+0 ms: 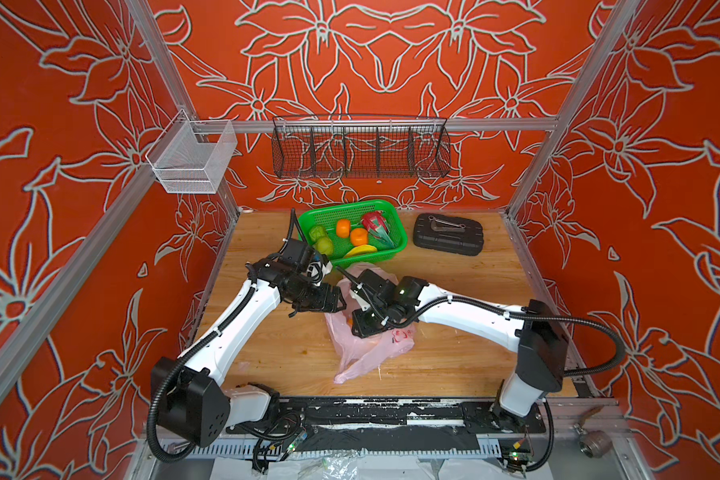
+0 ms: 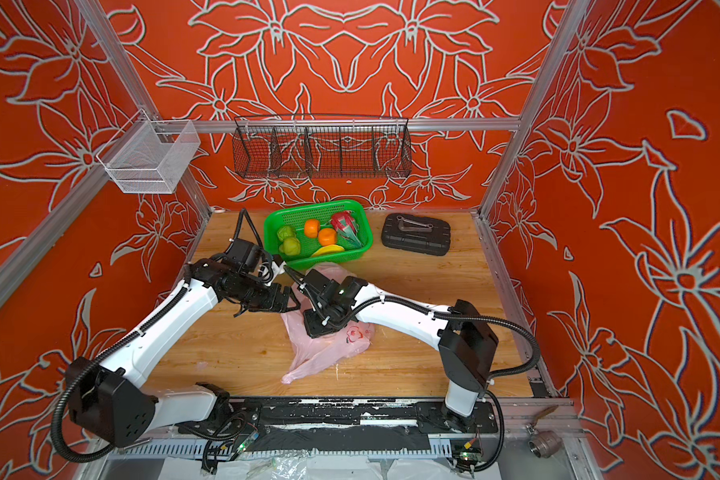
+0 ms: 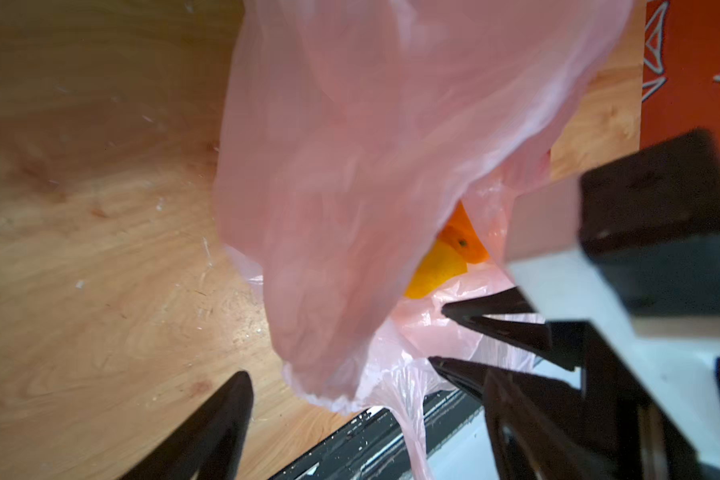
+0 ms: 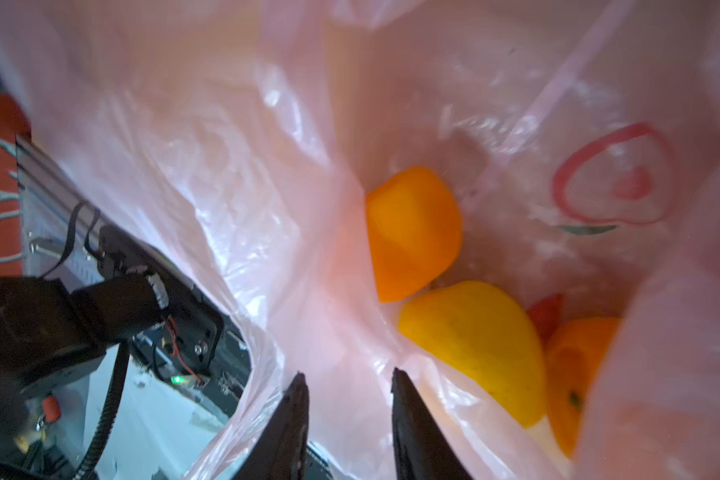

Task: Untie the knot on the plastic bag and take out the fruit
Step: 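Move the right gripper into the bag opening while the left returns to the bag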

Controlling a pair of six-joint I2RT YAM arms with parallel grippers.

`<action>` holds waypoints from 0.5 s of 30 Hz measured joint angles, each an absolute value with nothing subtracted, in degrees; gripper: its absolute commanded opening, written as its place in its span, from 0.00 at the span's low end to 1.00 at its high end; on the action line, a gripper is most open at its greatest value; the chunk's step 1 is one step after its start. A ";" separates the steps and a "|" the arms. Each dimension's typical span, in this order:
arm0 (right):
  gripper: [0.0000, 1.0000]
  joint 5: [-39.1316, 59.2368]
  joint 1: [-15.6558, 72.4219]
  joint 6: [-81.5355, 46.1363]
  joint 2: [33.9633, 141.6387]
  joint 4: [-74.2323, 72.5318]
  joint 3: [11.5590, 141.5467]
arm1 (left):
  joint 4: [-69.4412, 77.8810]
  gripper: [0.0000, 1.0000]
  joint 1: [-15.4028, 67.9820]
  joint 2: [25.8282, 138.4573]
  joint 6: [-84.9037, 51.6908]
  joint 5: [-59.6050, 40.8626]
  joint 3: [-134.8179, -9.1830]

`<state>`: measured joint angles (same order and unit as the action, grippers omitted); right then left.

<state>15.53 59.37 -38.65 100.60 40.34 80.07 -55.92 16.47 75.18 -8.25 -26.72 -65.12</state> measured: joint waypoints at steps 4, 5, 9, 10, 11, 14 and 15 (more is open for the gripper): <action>0.34 17.98 60.75 -37.87 105.10 40.45 80.07 | -57.54 0.74 16.49 79.37 -6.90 -27.86 -64.73; 0.34 18.26 60.77 -37.74 105.93 40.40 80.07 | -57.80 0.68 16.45 80.79 -6.70 -28.14 -64.69; 0.38 17.98 60.73 -37.60 107.02 40.21 80.07 | -58.43 0.54 16.49 86.28 -6.17 -28.77 -65.08; 0.40 17.72 60.73 -37.60 106.85 39.97 80.07 | -58.89 0.50 16.51 88.03 -6.07 -28.77 -65.47; 0.40 16.84 60.75 -37.71 106.63 39.77 80.09 | -59.35 0.47 16.51 89.93 -6.09 -28.64 -66.00; 0.42 14.24 60.77 -37.80 105.80 39.79 80.36 | -59.44 0.41 16.49 93.25 -6.09 -28.18 -66.41; 0.42 13.50 60.77 -37.91 105.56 39.83 80.64 | -59.51 0.40 16.47 93.56 -6.07 -28.08 -66.39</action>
<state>13.50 60.77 -37.91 105.56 39.83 80.64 -59.51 16.47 93.56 -6.07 -28.08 -66.39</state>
